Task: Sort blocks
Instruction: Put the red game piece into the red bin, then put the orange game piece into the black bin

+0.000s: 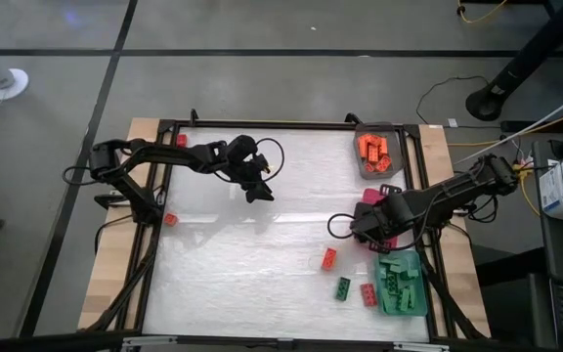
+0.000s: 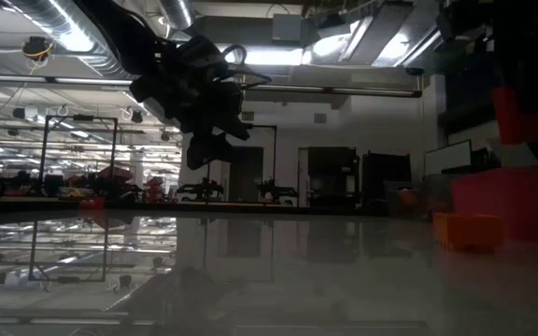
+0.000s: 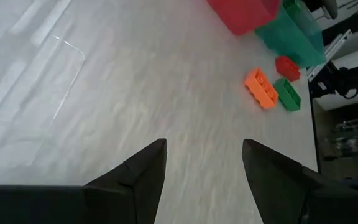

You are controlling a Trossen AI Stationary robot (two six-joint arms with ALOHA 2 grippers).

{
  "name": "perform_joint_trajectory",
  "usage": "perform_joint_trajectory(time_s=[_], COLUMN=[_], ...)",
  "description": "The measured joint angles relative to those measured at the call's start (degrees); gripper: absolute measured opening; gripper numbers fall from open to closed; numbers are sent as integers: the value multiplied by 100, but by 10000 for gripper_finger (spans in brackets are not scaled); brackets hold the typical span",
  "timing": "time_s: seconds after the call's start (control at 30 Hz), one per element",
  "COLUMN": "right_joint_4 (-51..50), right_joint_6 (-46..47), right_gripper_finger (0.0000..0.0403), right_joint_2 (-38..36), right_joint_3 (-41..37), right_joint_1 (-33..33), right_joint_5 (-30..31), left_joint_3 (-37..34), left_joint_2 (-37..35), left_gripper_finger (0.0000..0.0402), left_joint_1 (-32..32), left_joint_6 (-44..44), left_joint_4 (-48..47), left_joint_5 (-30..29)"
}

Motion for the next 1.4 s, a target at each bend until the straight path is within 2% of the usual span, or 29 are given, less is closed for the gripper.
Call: perform_joint_trajectory(time_s=[0.13,0.23,0.4,0.53,0.63,0.73,0.83,0.9,1.1,1.4], right_joint_4=[-3,-6,-4,5,67,280,559,740,1022,1051], right_joint_6=[54,180,195,195,195,195,192,173,170,166], right_gripper_finger=[149,178,223,241,247,248,248,248,248,248], right_joint_2=[1,3,4,4,7,7,7,7,7,7], right_joint_3=[0,0,0,0,0,0,0,0,0,0], right_joint_1=[0,0,0,0,0,0,0,0,0,0], right_joint_5=[-1,-2,-2,-2,-2,-2,-4,-4,-4,-4], left_joint_3=[0,43,234,442,463,463,463,461,428,-452], left_joint_2=[-22,-183,-692,-1168,-1485,-1647,-1670,-1661,-1634,-1624], left_gripper_finger=[198,198,198,198,198,198,198,198,198,198], left_joint_1=[-98,-251,-779,-1463,-2016,-2540,-2953,-3155,-3433,-3697], left_joint_6=[83,544,1263,1188,363,-955,-2328,-2901,-4304,-6113], left_joint_4=[-213,-796,-2687,-4625,-5784,-6721,-7399,-7651,-7651,-7621], left_joint_5=[112,322,243,-375,-1016,-1801,-2677,-3077,-3585,-3601])
